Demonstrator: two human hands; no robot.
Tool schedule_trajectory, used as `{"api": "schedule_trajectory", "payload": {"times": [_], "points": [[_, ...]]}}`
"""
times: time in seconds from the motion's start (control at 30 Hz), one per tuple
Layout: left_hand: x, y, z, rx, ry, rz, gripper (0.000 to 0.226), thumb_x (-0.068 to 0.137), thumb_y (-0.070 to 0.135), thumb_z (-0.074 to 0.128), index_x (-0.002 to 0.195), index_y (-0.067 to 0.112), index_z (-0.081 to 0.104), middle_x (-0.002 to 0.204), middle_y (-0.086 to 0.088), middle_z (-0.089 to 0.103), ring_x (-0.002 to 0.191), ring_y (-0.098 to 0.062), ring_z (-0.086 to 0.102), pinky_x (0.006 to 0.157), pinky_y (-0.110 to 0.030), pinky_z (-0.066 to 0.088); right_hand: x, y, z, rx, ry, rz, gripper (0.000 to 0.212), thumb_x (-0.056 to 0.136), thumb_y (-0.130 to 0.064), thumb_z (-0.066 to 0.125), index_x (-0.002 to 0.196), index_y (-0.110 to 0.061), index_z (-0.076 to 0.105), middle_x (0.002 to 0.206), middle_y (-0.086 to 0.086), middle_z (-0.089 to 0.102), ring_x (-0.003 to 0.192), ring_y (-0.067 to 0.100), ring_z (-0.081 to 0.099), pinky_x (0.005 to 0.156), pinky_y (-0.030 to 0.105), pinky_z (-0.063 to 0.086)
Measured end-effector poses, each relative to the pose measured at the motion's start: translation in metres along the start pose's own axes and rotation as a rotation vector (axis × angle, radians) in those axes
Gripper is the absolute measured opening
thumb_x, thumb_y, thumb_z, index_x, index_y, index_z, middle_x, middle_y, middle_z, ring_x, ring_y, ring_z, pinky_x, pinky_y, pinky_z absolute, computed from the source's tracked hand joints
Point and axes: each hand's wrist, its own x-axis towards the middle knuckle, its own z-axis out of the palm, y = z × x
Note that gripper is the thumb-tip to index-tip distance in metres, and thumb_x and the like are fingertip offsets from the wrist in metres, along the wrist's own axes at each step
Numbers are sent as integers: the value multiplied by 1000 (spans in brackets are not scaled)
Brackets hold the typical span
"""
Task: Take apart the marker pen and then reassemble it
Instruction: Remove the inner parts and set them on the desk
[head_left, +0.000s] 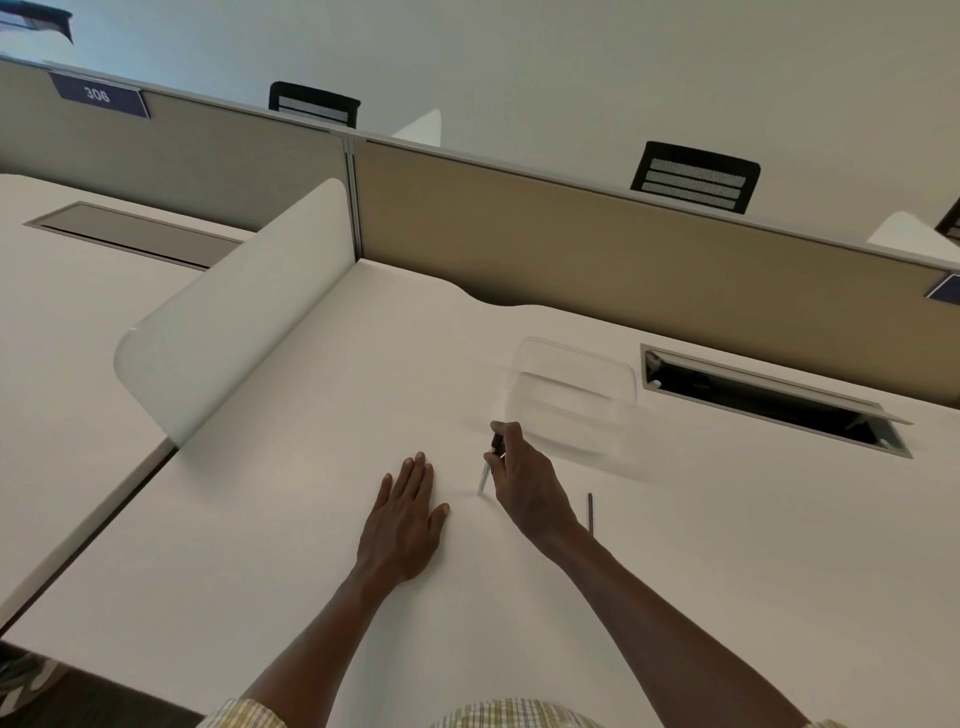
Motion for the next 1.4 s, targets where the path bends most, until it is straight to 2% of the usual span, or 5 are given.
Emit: {"api": "schedule_trajectory", "payload": {"times": [0.23, 0.47, 1.2, 1.3, 1.4], "points": [[0, 2, -2, -4, -5, -4, 79, 89, 55, -1, 154, 11, 1, 163, -1, -9, 150, -14, -12, 122, -35, -5, 5, -2, -5, -20, 36, -4, 39, 96, -14, 57, 130, -18, 40, 94, 1, 64, 81, 20, 63, 68, 24, 45], [-1, 2, -2, -14, 0, -1, 79, 90, 56, 0, 154, 11, 4, 163, -1, -7, 150, -14, -10, 122, -34, -4, 19, -12, -26, -34, 117, -63, 46, 93, -15, 61, 130, -23, 34, 89, 1, 65, 74, 21, 65, 64, 31, 53], [-1, 4, -8, -73, -31, -10, 85, 86, 58, 1, 154, 8, 8, 163, -4, -3, 150, -16, -7, 120, -34, -5, 20, -21, -58, 30, 249, -108, 51, 95, -13, 59, 140, -22, 37, 91, 0, 65, 77, 17, 62, 70, 23, 48], [3, 5, -14, -117, -80, -27, 79, 93, 57, 15, 154, 6, 10, 163, -6, -3, 150, -18, -6, 120, -36, -3, 17, -16, -59, 6, 239, -96, 54, 95, -14, 58, 144, -19, 37, 94, 2, 67, 80, 18, 61, 72, 21, 44], [9, 11, -26, -254, -118, -90, 58, 103, 36, 34, 152, 7, 22, 163, -5, 14, 151, -18, 9, 122, -37, 6, 16, -14, -59, -2, 223, -91, 55, 95, -15, 59, 145, -19, 36, 95, 3, 67, 81, 19, 61, 72, 23, 45]]}}
